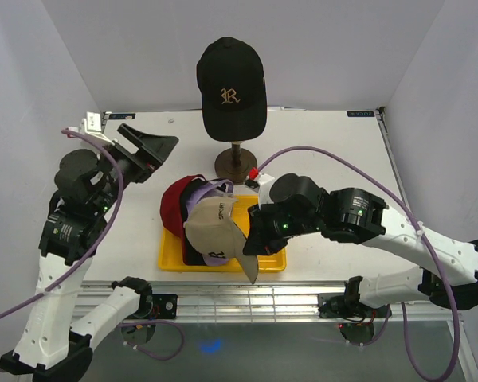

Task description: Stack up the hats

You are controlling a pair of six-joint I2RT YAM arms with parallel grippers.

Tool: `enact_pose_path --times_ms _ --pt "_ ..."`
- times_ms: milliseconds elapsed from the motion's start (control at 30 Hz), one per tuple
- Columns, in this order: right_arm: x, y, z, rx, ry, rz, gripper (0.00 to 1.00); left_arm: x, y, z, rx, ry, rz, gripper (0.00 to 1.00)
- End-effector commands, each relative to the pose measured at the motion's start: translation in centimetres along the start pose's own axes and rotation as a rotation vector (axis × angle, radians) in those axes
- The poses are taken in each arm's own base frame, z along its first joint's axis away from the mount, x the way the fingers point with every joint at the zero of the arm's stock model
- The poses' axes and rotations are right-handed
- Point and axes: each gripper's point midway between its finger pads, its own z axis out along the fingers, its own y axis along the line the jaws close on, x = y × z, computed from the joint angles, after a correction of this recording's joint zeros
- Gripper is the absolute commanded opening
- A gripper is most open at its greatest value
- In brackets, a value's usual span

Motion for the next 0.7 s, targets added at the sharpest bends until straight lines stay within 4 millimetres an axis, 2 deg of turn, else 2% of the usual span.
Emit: enact_pose_path --times_ms 0,67,100,167,200,233,300,333,400,433,467,500,533,567,600,633,667 --pt "-3.8 6.7 -3.1 -0.309 -0.085 -0.062 0.08 -5.2 -2.7 -2.8 0.024 -0.215 -0.016 0.92" --pt "-5.6 7.9 -3.9 -0.367 -0.124 -0.059 0.08 -6.9 -3.5 -3.6 0.025 -0.280 -0.016 0.92" --pt "-6.1 8.2 -4.2 -0.385 -0.130 -0.055 0.08 -8.5 -4.7 -4.7 0.044 -0.336 -0.018 0.92" --pt "-7.5 8.7 -5.2 -0.423 -0.157 -0.051 0.08 -9.6 -5.7 -4.9 0.057 -0.362 -0.007 0.92" --pt "-7.9 8.9 -5.6 -0.441 -0.160 -0.047 0.08 -10.5 -6.6 -5.6 0.074 -0.391 -0.009 0.92" --pt "-8.6 8.6 -5.9 -0.445 -0.176 -0.037 0.08 -10.8 -6.8 -5.4 0.073 -0.396 -0.010 0.92" --pt "-10.0 9.4 -7.2 -0.509 -0.213 -0.044 0.08 -11.7 -7.3 -6.0 0.087 -0.438 -0.022 0.92" --pt "-11.4 9.0 -7.9 -0.517 -0.251 -0.031 0.08 -12.1 -7.5 -6.7 0.096 -0.462 -0.029 0.91" --pt "-14.7 9.8 -10.3 -0.575 -0.348 -0.061 0.08 -13.2 -8.1 -7.8 0.125 -0.521 -0.038 0.92" --pt "-16.3 9.5 -11.6 -0.605 -0.384 -0.079 0.08 -13.9 -8.0 -8.4 0.120 -0.564 -0.045 0.92" --pt "-18.1 9.5 -11.6 -0.625 -0.397 -0.058 0.08 -14.6 -8.6 -9.6 0.147 -0.604 -0.050 0.92" --pt "-19.8 11.4 -14.5 -0.732 -0.469 -0.144 0.08 -15.0 -8.8 -10.2 0.152 -0.627 -0.041 0.92" --pt "-21.3 11.5 -15.7 -0.773 -0.515 -0.161 0.08 -15.4 -9.0 -10.8 0.158 -0.651 -0.040 0.92" --pt "-22.7 11.8 -15.8 -0.840 -0.495 -0.085 0.08 -15.7 -9.3 -11.3 0.173 -0.667 -0.037 0.91" --pt "-23.9 13.4 -18.5 -0.949 -0.588 -0.204 0.08 -15.8 -9.5 -11.5 0.175 -0.671 -0.026 0.91" --pt "-25.9 12.3 -17.8 -0.969 -0.603 -0.175 0.08 -15.9 -9.7 -11.7 0.180 -0.673 -0.019 0.91" --pt "-26.8 12.5 -18.7 -1.032 -0.578 -0.094 0.08 -15.7 -9.5 -11.5 0.170 -0.663 -0.016 0.91"
